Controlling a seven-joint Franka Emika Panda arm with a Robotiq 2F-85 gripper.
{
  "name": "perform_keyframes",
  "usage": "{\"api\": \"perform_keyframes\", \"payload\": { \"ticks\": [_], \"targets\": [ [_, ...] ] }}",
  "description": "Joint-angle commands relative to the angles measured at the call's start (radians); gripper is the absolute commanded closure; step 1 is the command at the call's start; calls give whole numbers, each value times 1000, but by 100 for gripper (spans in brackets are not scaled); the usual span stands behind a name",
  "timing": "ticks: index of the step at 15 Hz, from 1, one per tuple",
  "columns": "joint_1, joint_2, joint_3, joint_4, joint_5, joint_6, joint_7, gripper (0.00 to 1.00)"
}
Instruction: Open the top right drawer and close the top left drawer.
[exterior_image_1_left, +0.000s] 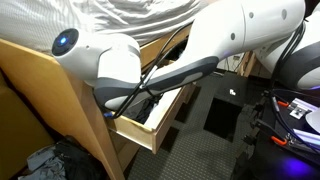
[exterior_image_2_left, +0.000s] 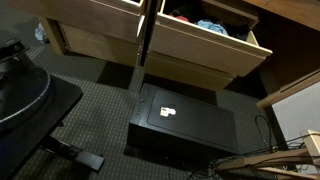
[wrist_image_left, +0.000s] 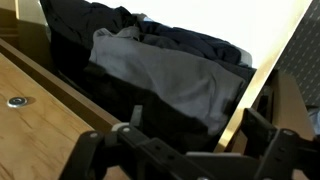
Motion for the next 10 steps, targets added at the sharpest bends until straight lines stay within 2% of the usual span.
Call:
{"api": "perform_keyframes", "payload": {
  "ticks": [1, 3, 5, 6, 8, 10],
  "targets": [
    [15, 2, -16, -46, -37, 58, -25, 0],
    [10, 2, -15, -65, -47, 64, -30, 0],
    [7, 3, -43, -68, -70, 56, 57, 0],
    [5, 3, -17, -46, -48, 30, 19, 0],
    [3, 3, -28, -50, -57, 31, 41, 0],
    [20, 3, 9, -75, -46, 57, -74, 0]
  ]
}}
